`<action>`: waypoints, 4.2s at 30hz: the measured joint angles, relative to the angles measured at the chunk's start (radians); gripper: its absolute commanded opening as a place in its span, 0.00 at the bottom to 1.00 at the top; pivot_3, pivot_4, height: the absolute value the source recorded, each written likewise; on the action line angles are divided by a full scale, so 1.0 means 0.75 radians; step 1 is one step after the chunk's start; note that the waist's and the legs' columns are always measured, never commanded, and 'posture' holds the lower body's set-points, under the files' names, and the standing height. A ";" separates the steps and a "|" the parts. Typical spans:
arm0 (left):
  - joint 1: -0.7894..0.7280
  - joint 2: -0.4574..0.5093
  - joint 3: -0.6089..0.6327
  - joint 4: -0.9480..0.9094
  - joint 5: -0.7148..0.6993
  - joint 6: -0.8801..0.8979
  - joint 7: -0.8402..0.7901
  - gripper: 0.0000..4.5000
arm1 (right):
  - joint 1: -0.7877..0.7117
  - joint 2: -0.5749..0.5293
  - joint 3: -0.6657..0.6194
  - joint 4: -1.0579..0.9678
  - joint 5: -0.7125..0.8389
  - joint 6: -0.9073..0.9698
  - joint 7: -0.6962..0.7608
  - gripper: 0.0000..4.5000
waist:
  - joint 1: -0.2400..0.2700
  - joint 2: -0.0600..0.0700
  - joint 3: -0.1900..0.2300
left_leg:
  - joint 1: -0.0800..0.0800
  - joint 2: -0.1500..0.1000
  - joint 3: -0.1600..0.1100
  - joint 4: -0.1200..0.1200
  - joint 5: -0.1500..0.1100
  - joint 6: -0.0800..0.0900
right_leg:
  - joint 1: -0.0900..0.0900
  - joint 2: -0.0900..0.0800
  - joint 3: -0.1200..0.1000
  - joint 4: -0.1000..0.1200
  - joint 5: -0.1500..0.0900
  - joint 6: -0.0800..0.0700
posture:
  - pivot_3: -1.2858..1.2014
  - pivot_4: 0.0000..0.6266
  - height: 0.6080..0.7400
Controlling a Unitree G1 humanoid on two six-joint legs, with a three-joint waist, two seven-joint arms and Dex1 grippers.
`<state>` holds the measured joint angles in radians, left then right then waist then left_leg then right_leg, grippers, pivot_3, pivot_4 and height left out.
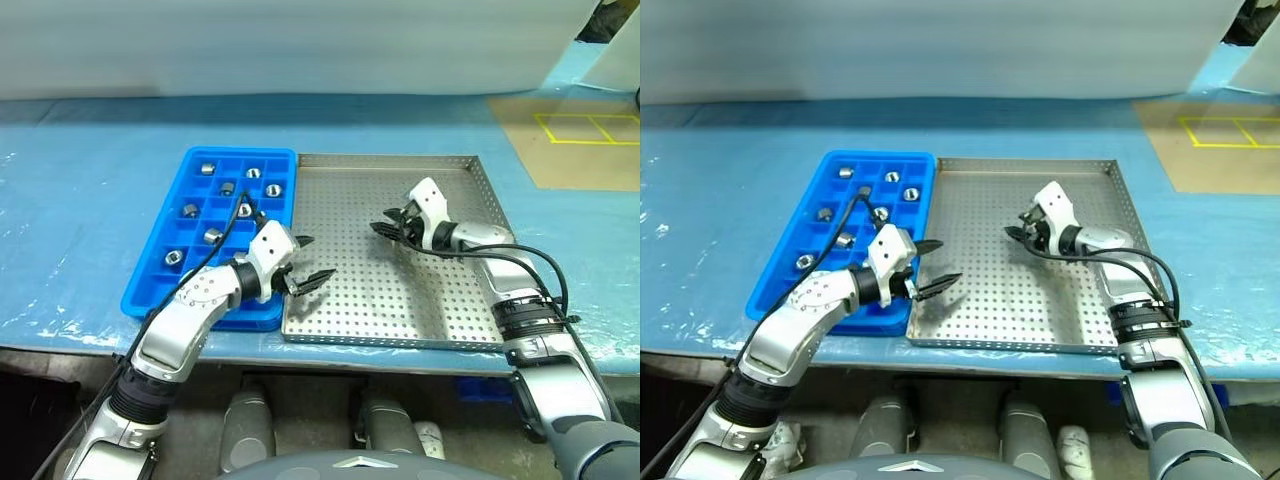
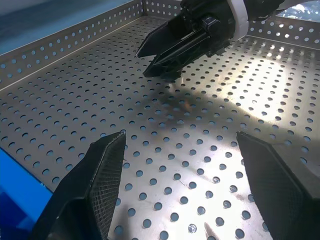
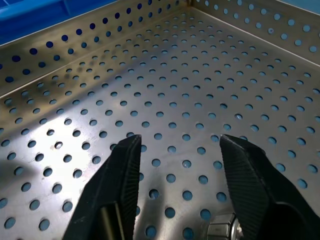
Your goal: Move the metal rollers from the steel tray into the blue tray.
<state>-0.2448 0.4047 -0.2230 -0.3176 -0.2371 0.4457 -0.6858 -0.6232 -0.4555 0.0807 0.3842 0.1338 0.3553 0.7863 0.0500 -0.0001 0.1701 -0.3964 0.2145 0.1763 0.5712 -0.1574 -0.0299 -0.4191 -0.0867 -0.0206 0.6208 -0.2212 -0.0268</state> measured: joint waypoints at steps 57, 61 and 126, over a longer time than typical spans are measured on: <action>-0.002 0.027 -0.004 -0.034 0.000 0.025 -0.011 0.84 | 0.069 -0.120 -0.005 0.031 -0.080 0.021 0.022 0.97 | 0.025 0.000 0.000 | -0.001 -0.001 0.000 -0.001 0.000 0.000 | -0.002 -0.001 0.000 0.000 0.000 0.000 | 0.51 0.24 1.00; -0.002 0.027 -0.006 -0.032 -0.001 0.025 -0.013 0.84 | 0.069 -0.167 -0.005 -0.009 -0.071 0.112 0.069 0.97 | 0.024 0.000 0.000 | -0.001 0.000 0.000 -0.001 0.000 0.000 | -0.002 0.000 0.000 0.000 0.000 0.000 | 0.51 0.24 1.00; 0.917 0.150 0.514 -0.810 -0.201 0.298 0.299 0.84 | -0.351 0.293 0.557 0.075 -0.039 0.013 0.830 0.72 | 0.226 -0.002 0.002 | -0.009 0.009 -0.004 -0.012 0.001 -0.004 | -0.008 0.002 -0.006 -0.007 -0.002 -0.002 | 0.71 0.24 1.00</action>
<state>0.4430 0.5169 0.1622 -0.9250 -0.3876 0.6694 -0.4619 -0.8864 -0.2360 0.4982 0.4407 0.1042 0.3652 1.4088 0.2198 -0.0017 0.1714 -0.4033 0.2212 0.1731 0.5624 -0.1563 -0.0328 -0.4255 -0.0853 -0.0254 0.6153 -0.2229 -0.0282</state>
